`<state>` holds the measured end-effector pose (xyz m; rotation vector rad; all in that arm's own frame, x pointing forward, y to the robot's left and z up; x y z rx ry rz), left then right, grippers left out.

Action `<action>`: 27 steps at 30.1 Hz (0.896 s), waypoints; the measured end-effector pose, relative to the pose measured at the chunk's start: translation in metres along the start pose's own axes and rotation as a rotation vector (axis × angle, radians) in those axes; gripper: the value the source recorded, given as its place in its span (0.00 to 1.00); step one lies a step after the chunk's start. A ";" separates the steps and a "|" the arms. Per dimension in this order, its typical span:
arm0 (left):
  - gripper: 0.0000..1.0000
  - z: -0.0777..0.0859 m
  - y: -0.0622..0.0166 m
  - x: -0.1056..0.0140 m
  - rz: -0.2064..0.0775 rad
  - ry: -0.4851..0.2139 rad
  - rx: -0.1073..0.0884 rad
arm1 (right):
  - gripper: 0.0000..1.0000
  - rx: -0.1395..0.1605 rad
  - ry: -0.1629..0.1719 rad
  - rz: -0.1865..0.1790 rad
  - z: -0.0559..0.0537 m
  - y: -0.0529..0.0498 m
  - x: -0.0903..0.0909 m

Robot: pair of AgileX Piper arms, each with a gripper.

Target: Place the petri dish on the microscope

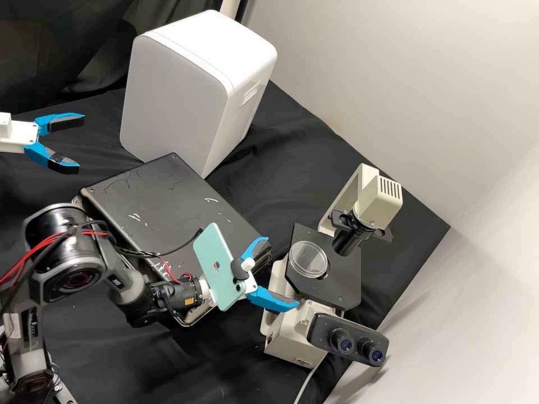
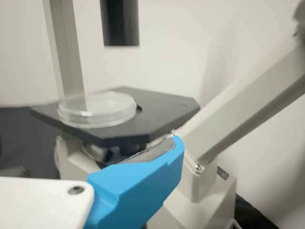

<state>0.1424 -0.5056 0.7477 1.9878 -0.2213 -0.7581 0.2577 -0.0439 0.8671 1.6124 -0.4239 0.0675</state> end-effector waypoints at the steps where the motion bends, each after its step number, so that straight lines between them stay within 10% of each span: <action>1: 1.00 0.000 0.0001 0.000 0.001 0.003 -0.003 | 1.00 0.017 0.014 0.005 -0.003 0.002 -0.003; 13: 1.00 0.000 0.0022 0.000 0.029 0.020 -0.005 | 1.00 0.053 0.042 0.013 -0.008 0.006 -0.009; 23: 1.00 0.004 0.0218 -0.005 0.212 0.021 0.002 | 1.00 0.048 0.051 0.003 -0.009 0.005 -0.009; 27: 1.00 0.005 0.0245 -0.007 0.238 0.038 0.021 | 1.00 0.048 0.051 0.003 -0.009 0.005 -0.009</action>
